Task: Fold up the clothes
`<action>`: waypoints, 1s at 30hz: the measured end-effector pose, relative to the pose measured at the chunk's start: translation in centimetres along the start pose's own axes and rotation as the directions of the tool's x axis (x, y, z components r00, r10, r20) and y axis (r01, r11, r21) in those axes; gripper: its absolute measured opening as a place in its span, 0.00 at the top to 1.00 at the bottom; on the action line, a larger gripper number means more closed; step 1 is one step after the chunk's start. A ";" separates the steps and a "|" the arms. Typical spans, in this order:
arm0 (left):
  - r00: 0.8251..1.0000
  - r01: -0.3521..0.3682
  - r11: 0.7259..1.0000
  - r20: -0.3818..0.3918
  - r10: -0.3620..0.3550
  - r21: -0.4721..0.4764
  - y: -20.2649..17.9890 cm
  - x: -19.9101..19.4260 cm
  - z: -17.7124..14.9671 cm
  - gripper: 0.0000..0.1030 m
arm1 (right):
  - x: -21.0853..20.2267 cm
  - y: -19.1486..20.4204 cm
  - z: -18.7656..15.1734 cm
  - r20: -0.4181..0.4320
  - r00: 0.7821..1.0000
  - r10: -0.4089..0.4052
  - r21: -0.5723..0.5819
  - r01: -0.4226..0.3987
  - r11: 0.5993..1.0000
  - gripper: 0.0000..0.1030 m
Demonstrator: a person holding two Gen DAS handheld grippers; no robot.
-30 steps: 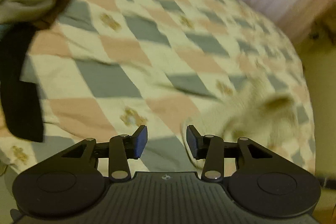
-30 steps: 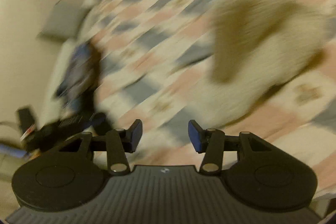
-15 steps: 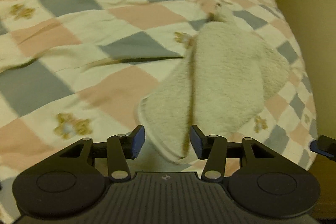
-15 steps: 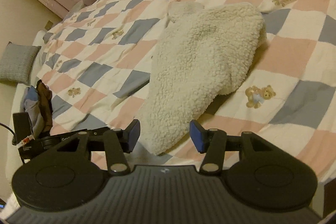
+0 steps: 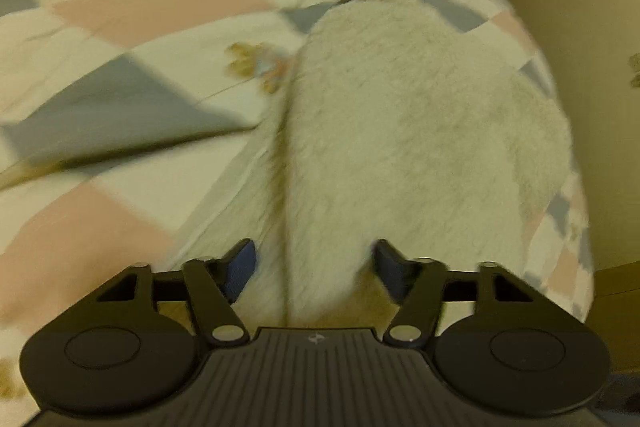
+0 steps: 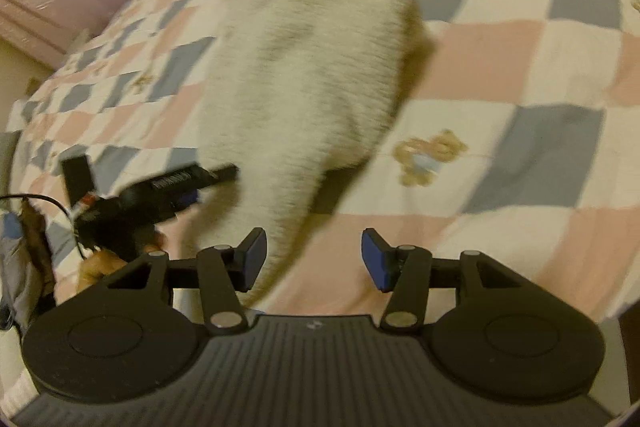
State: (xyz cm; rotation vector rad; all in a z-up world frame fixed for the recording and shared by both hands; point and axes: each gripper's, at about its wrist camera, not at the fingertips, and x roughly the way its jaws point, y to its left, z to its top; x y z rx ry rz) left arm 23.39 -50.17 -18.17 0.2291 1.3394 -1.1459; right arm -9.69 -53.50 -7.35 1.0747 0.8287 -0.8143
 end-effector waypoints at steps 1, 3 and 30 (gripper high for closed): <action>1.000 0.010 0.999 0.019 -0.010 0.031 -0.6 0.1 0.2 0.66 | 0.0 -0.6 0.0 0.002 1.000 -0.012 0.014 0.012 1.000 0.52; 0.998 0.012 0.990 0.060 -0.021 0.143 -2.3 -0.8 -0.3 0.89 | -0.1 -1.7 0.1 0.012 1.000 -0.020 0.040 0.020 0.999 0.52; 0.997 -0.070 0.997 0.019 0.069 0.013 7.8 -11.8 -11.7 0.42 | -1.9 -15.0 -10.8 0.382 0.922 0.063 0.718 -0.339 0.607 0.30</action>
